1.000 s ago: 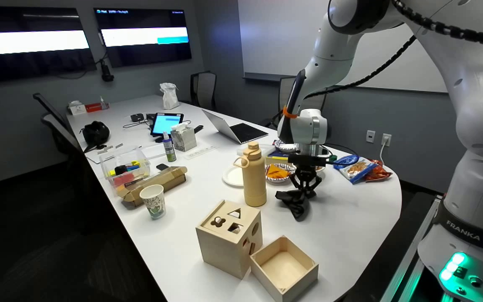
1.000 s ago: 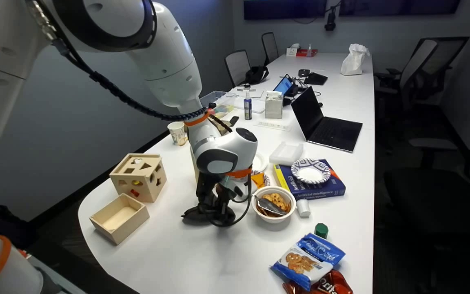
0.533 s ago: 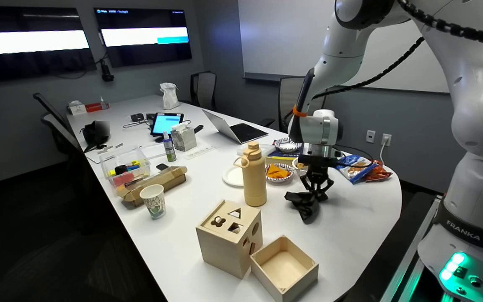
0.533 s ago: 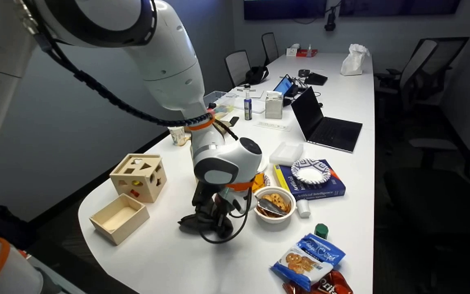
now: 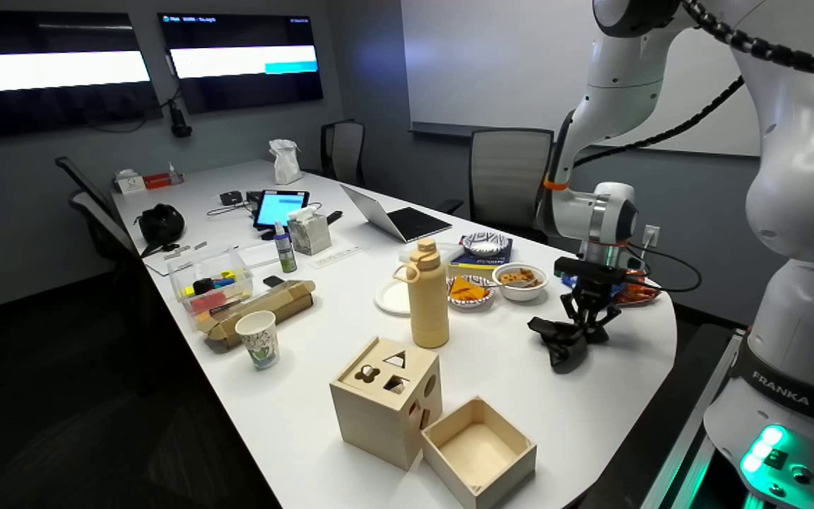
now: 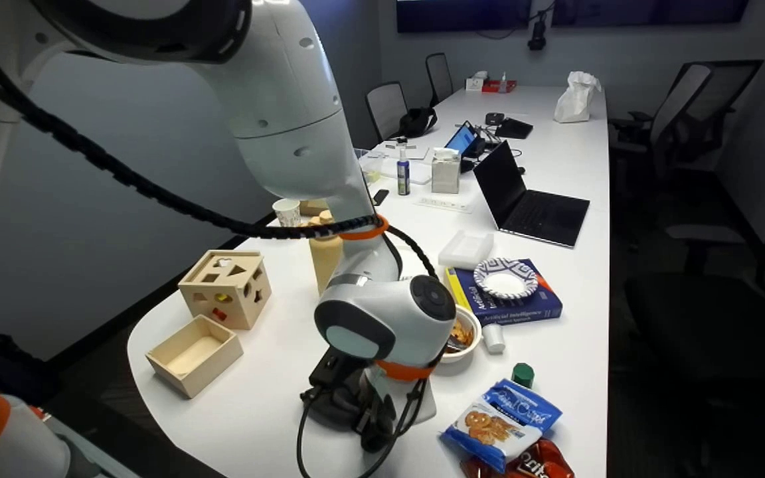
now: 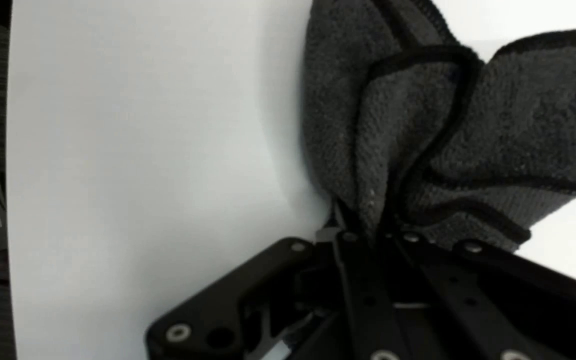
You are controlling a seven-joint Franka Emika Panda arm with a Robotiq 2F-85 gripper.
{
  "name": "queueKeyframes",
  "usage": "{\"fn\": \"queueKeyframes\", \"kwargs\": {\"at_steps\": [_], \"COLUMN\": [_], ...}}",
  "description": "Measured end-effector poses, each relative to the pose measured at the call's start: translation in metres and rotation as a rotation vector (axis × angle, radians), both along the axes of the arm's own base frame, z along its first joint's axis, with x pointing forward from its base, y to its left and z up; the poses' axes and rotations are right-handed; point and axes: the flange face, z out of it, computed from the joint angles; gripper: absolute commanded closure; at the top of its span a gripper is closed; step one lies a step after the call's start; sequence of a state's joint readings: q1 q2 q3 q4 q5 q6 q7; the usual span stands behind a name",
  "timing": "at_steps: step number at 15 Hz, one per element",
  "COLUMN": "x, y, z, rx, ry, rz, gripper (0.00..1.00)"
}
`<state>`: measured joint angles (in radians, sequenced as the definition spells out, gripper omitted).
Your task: Pick up the towel and clean the other end of the table
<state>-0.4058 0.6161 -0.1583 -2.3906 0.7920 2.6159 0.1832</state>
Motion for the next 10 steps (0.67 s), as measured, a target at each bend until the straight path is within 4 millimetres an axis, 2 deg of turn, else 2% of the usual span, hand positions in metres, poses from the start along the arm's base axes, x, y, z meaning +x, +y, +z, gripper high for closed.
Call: {"fn": "queueKeyframes", "kwargs": {"at_steps": [3, 5, 7, 10], "x": [-0.019, -0.017, -0.001, 0.042], "y": [-0.027, -0.035, -0.031, -0.006], "z": [0.004, 0.007, 0.009, 0.010], "rx": [-0.045, -0.069, -0.076, -0.069], "ry": [-0.046, -0.075, -0.102, -0.145], "rz": [-0.090, -0.102, -0.076, 0.011], "gripper": [0.98, 0.98, 0.98, 0.98]}}
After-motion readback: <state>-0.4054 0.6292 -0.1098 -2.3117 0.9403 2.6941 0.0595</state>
